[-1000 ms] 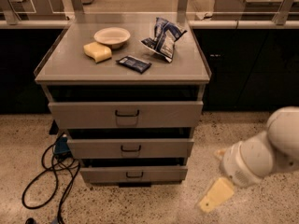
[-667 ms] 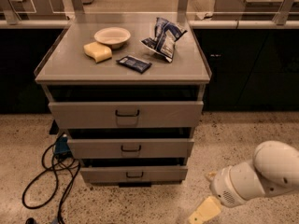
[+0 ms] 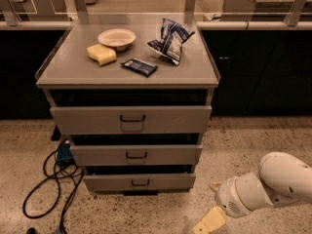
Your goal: Open bottom drawer
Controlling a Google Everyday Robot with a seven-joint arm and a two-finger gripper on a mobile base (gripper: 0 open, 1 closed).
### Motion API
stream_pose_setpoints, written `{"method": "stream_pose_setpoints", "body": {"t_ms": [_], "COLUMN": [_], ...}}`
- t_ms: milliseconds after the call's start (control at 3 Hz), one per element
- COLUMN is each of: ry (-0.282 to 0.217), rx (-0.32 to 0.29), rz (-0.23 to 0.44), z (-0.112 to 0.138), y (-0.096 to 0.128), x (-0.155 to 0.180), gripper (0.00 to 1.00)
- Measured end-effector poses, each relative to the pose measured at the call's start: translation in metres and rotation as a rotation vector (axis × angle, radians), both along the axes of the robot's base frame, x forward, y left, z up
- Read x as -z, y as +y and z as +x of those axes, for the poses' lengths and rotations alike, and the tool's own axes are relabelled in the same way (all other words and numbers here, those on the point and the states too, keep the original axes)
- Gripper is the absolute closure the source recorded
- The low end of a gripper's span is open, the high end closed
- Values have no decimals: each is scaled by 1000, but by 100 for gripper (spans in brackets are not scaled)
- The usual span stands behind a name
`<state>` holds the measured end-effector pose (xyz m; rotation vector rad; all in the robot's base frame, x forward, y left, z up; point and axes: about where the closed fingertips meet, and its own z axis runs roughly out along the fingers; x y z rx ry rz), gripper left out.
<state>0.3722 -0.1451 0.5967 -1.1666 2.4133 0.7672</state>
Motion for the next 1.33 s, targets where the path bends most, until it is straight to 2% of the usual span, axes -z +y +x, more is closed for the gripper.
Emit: {"method": "stream_pose_setpoints", "body": {"t_ms": [333,667,1000,1333], "ry": [-53,-144,-215,-227], "rx": [-111,-267,-430,-502], "rz": [58,42,-87,-115], "z": [6,5,-19,-39], "y": [46,111,146,162], "x": [30,63,97,114], "gripper": [0,0,0,0]}}
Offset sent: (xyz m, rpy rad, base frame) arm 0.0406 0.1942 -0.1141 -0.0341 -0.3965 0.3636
